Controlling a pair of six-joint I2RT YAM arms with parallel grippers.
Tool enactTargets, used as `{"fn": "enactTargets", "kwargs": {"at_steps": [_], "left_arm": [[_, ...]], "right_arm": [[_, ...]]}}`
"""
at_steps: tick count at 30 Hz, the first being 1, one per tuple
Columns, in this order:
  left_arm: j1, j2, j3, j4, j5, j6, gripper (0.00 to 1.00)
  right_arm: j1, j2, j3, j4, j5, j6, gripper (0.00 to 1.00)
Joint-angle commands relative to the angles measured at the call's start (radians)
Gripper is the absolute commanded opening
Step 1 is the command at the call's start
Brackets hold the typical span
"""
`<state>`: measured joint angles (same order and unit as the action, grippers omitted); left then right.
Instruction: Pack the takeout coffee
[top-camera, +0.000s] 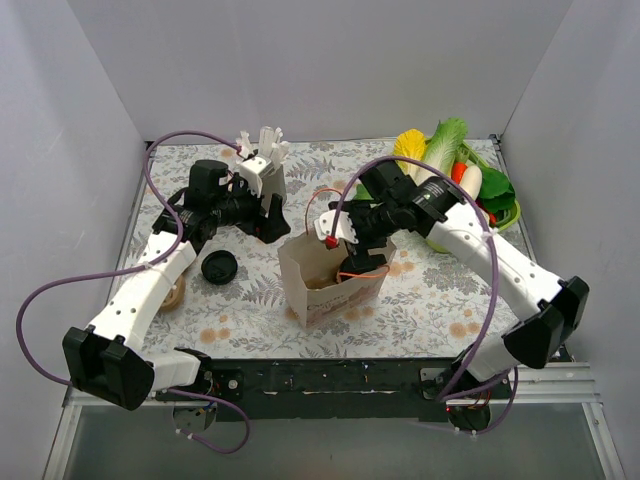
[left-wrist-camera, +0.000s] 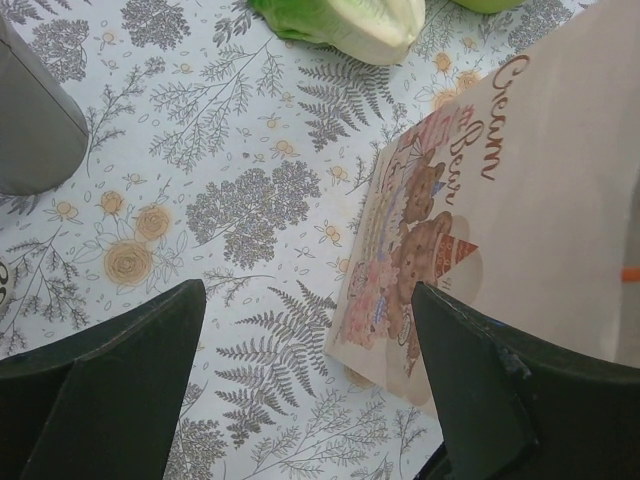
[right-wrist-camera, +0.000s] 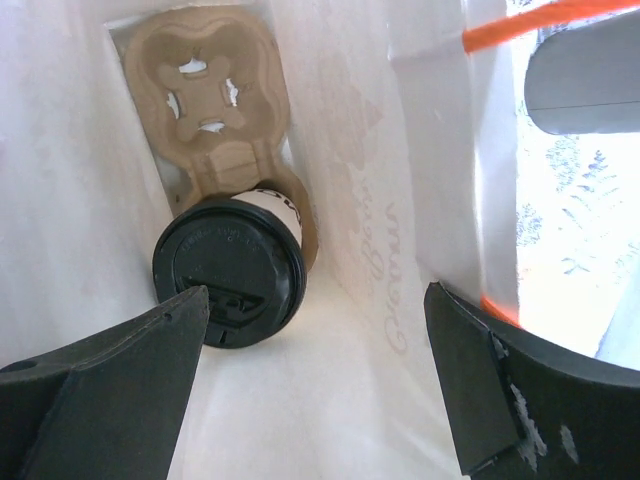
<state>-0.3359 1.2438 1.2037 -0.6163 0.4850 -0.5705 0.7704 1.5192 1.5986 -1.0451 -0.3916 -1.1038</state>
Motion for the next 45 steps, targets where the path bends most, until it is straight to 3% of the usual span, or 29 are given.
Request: {"fn": "enactTargets", "kwargs": {"at_steps": [1, 6, 13, 26, 36, 40, 45], "left_arm": [[0.001, -0.041, -0.026, 0.013, 0.033, 0.001, 0.85], [0.001, -0.029, -0.033, 0.009, 0.047, 0.012, 0.85], [0.001, -0.006, -0.050, 0.010, 0.064, 0.017, 0.85], [0.009, 0.023, 0.011, 0.009, 0.038, -0.017, 0.85], [0.029, 0.029, 0.210, 0.007, -0.269, -0.020, 0.85], [0.103, 0.054, 0.313, -0.014, -0.330, -0.008, 0.86], [0.201, 0.140, 0.489, -0.045, -0.303, 0.004, 0.85]], "right_arm": [[0.029, -0.135, -0.080, 0.026, 0.037, -0.008, 0.95], [0.098, -0.254, -0.231, 0.057, 0.099, -0.054, 0.95], [0.153, -0.335, -0.321, 0.103, 0.145, -0.074, 0.95], [0.158, -0.324, -0.249, 0.238, 0.166, -0.048, 0.95], [0.147, -0.275, -0.181, 0.434, 0.203, -0.031, 0.94], [0.118, -0.263, -0.151, 0.525, 0.198, 0.011, 0.94], [0.090, -0.241, -0.082, 0.716, 0.235, 0.177, 0.96]]}}
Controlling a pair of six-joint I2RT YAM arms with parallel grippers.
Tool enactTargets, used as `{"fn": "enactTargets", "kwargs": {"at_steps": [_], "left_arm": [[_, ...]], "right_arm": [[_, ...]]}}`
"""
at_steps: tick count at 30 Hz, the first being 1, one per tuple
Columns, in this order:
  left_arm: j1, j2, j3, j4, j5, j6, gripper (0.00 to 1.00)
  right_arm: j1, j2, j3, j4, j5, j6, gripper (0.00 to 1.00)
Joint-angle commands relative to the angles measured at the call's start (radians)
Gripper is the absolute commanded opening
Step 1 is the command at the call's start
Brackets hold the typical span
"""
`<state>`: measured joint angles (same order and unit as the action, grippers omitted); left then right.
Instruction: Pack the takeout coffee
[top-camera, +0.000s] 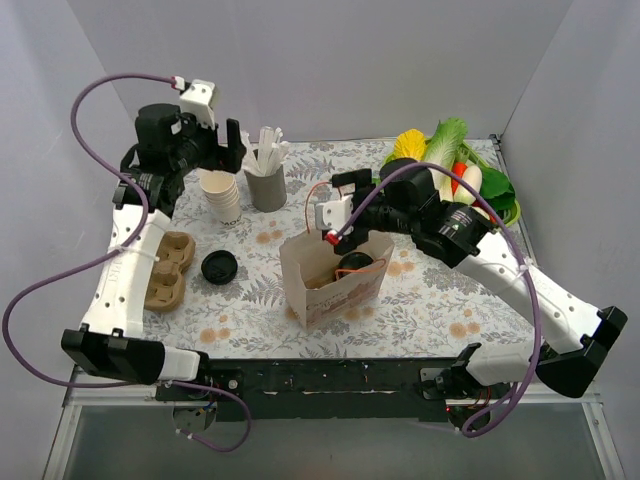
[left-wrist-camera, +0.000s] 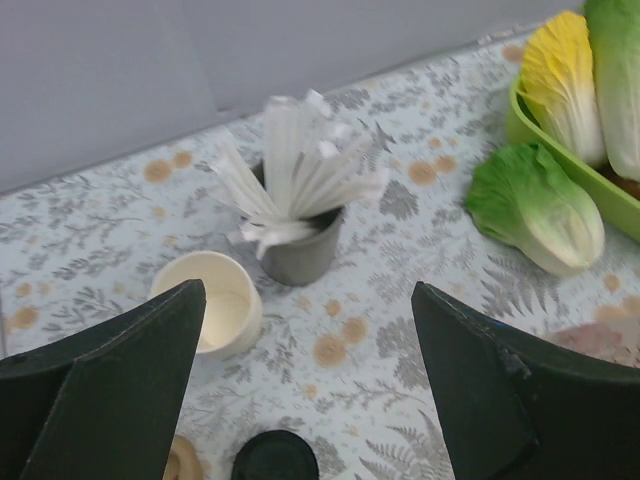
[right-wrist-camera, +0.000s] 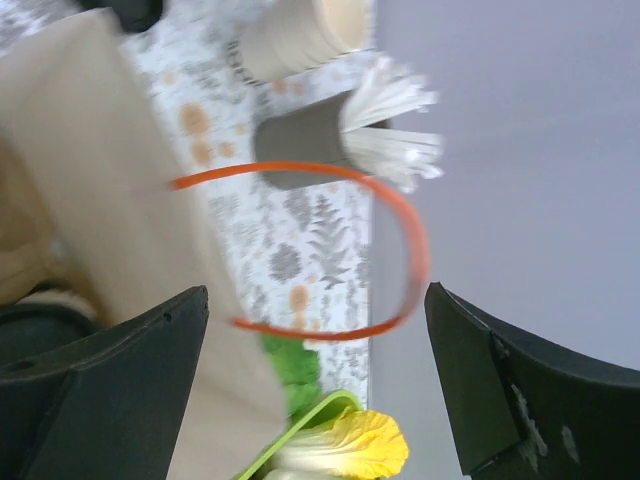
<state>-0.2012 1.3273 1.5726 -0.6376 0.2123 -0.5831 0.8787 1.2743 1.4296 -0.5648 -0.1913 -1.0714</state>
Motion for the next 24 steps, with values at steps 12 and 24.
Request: {"fn": "enactTargets", "kwargs": {"at_steps": [12, 24], "left_arm": [[0.105, 0.393, 0.296, 0.062, 0.170, -0.132, 0.75], [0.190, 0.697, 0.593, 0.049, 0.200, -0.106, 0.53]], "right_arm": [[-0.159, 0.146, 0.351, 0.356, 0.273, 0.666, 0.98], [-0.308, 0.025, 0.028, 0.431, 0.075, 0.769, 0.98]]}}
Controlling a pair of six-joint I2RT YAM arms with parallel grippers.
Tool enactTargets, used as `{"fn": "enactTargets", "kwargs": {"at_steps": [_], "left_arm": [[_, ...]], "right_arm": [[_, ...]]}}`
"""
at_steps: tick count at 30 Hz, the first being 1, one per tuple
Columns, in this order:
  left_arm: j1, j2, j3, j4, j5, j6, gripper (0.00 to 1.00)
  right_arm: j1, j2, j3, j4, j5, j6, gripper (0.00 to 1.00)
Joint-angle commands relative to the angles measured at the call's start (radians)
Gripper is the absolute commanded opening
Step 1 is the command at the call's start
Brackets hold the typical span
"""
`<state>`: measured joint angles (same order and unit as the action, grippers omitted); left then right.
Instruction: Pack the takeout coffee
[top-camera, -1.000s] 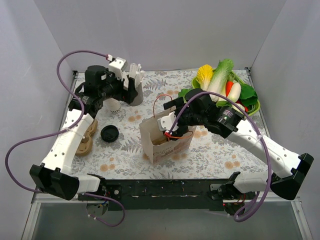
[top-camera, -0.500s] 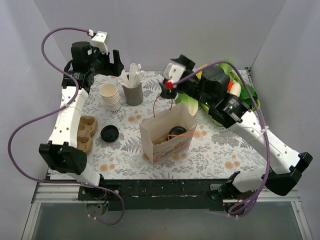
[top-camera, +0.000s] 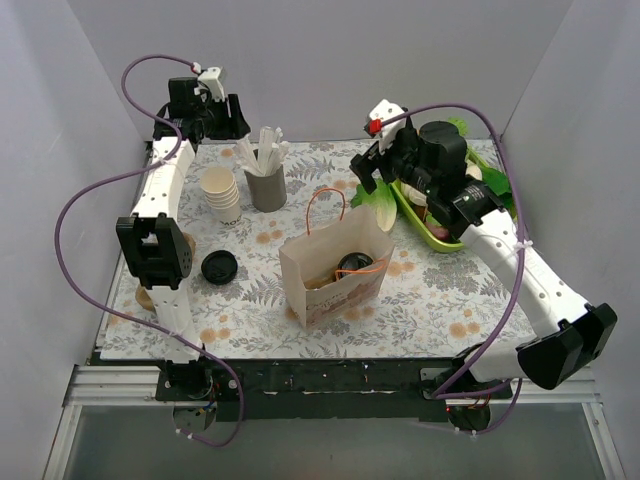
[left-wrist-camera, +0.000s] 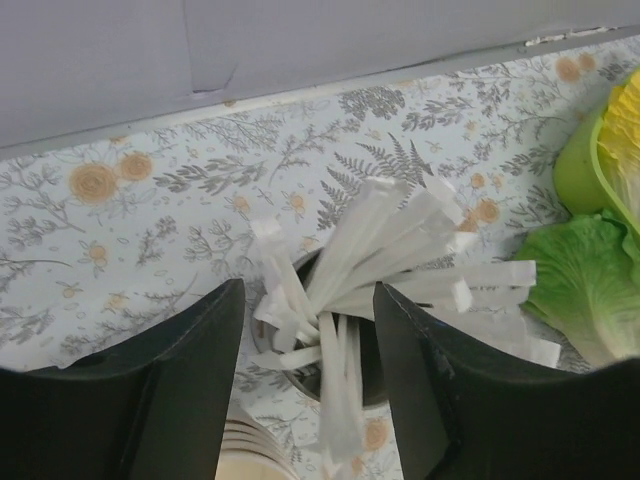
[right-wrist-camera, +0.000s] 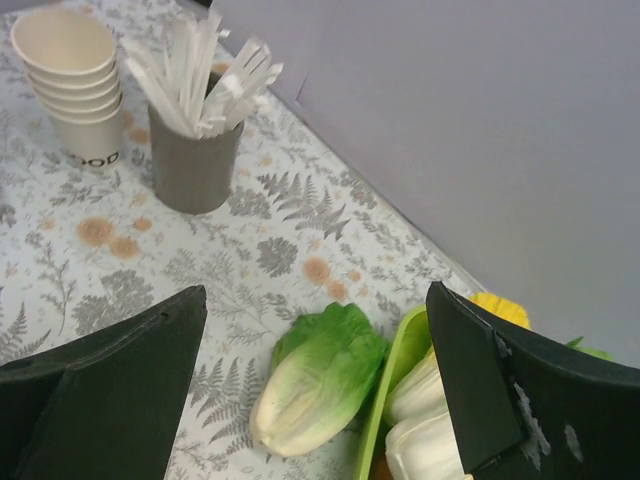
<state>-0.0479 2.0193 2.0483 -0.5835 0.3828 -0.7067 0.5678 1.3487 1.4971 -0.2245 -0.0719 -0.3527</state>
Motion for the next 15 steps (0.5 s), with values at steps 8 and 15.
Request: {"fn": "enactTargets", "kwargs": {"at_steps": [8, 15], "left_arm": [[0.046, 0.079, 0.148, 0.002, 0.178, 0.047, 0.44], [0.046, 0.090, 0.105, 0.057, 0.189, 0.026, 0.50]], "right_arm": [[-0.020, -0.054, -0.093, 0.114, -0.029, 0.038, 0.97], [-0.032, -0.036, -0.077, 0.099, -0.031, 0.021, 0.98]]}}
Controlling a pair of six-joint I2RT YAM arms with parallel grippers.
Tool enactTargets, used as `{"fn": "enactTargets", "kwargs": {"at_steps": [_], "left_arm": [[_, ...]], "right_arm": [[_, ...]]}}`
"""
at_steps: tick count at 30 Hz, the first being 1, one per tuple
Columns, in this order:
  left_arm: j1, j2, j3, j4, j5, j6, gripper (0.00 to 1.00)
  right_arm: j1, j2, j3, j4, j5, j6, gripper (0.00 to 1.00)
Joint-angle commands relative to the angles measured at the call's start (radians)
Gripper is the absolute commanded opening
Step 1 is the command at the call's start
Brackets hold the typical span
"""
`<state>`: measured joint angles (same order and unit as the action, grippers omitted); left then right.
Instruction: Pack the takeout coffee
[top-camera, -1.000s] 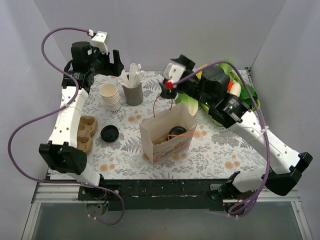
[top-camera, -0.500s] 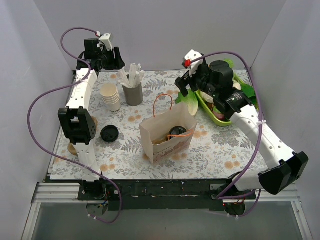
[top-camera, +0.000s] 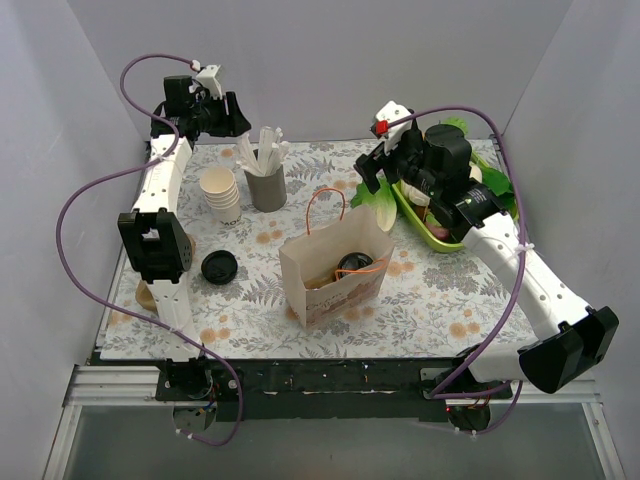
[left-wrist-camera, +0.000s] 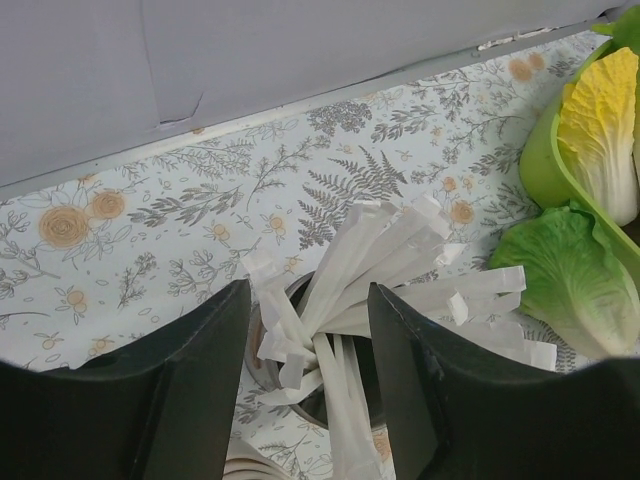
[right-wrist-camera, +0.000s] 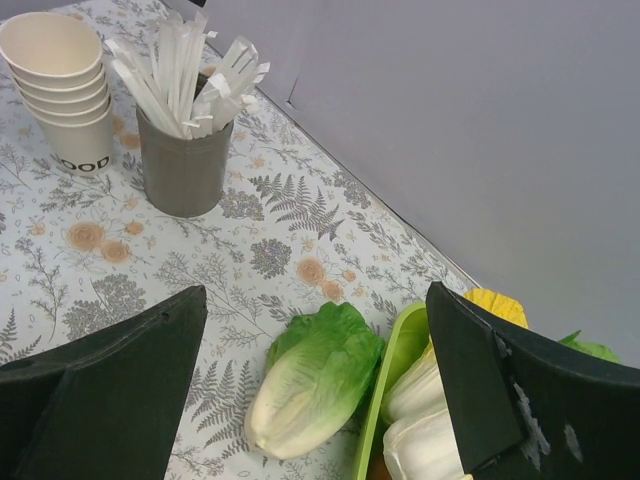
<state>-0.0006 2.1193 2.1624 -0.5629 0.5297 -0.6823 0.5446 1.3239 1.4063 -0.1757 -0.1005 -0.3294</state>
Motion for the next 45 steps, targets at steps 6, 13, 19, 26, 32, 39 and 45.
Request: {"fn": "enactTargets", "kwargs": {"at_steps": [6, 13, 19, 26, 32, 39, 45], "left_arm": [[-0.001, 0.011, -0.001, 0.041, 0.024, -0.002, 0.49], [-0.001, 0.033, -0.003, 0.058, -0.010, -0.014, 0.48], [-0.001, 0.062, 0.022, 0.070, -0.007, -0.042, 0.43], [-0.002, 0.064, 0.020, 0.072, -0.008, -0.040, 0.36], [-0.001, 0.044, 0.025, 0.072, -0.017, -0.043, 0.35], [-0.002, 0.008, -0.019, 0.063, -0.051, -0.026, 0.28], [-0.001, -0.010, -0.023, 0.074, -0.053, -0.039, 0.26]], "right_arm": [[-0.018, -0.008, -0.003, 0.054, -0.010, 0.004, 0.97], [-0.021, -0.011, -0.007, 0.053, -0.008, -0.002, 0.97], [-0.025, -0.014, -0.018, 0.050, -0.007, -0.005, 0.97], [-0.026, -0.017, -0.024, 0.053, -0.005, -0.005, 0.97], [-0.029, -0.014, -0.026, 0.053, -0.008, -0.005, 0.98], [-0.029, -0.014, -0.032, 0.054, -0.015, -0.003, 0.97], [-0.031, -0.015, -0.038, 0.058, -0.018, -0.003, 0.97]]}}
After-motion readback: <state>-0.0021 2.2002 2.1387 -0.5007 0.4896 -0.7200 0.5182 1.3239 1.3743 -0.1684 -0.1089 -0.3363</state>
